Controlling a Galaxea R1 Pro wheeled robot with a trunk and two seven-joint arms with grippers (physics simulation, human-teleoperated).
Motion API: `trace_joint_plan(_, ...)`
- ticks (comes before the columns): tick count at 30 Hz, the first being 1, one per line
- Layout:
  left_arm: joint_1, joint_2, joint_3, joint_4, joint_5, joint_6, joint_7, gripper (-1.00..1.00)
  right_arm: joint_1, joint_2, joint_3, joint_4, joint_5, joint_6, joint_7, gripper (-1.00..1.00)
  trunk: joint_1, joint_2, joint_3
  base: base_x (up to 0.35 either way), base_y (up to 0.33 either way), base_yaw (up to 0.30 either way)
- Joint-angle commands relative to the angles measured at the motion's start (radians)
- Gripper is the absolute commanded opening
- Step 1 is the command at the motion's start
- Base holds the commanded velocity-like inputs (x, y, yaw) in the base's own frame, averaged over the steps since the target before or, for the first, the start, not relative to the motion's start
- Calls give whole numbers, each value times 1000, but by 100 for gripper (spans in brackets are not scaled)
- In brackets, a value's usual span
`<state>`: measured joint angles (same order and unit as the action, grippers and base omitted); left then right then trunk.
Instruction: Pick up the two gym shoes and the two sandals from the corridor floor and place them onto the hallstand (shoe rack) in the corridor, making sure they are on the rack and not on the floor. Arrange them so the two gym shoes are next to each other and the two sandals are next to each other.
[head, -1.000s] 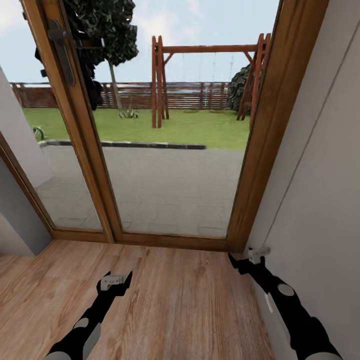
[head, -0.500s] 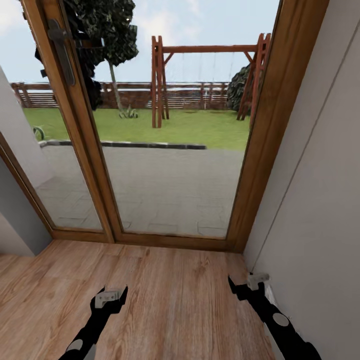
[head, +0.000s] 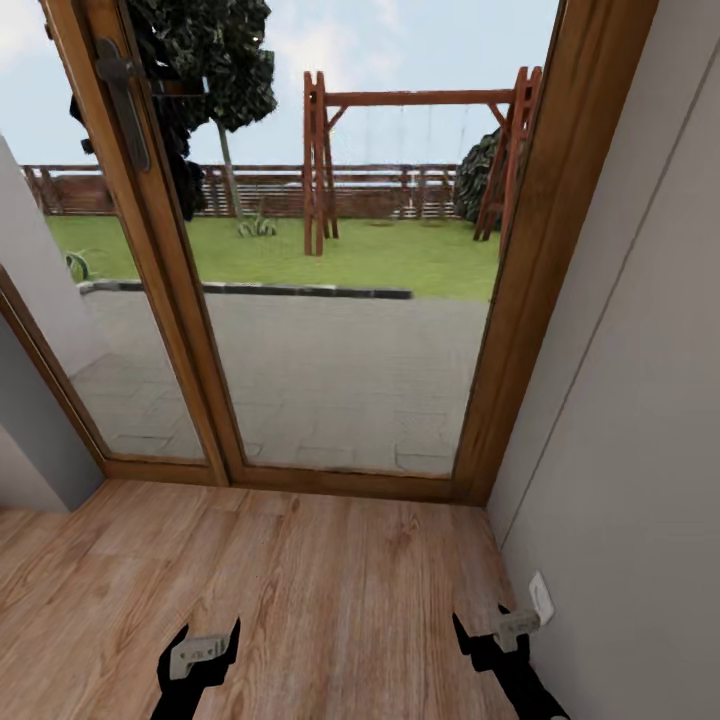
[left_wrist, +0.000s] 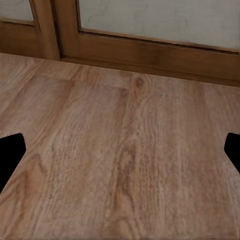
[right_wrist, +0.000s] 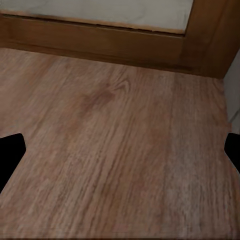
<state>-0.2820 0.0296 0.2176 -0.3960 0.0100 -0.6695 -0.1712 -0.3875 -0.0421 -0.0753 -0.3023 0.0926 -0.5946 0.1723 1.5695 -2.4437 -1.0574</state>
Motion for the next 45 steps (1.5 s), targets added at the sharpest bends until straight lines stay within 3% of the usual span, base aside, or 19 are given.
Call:
trace_joint_plan(1,3,-1,7,0,1,-2,-9,100,-1,0,-9,4,9,-7,4,100,0,0,-1,6,0,0)
trace_joint_plan(19,15,-1,8,-4,2,-4,-7,100,-1,-4,-12,18,9,-19,1,100,0,0,-1,279,35,7)
trace_joint_plan(28,15,0,8,-3,5,-4,-7,100,-1,-2,-12,20,9,-20,1,100,0,0,-4,255,194,235)
trace_joint_plan(45,17,-3,7,14,-1,-6,-8,100,-1,-5,-14,35,8,-21,0,100,0,0,-6,16,15,269)
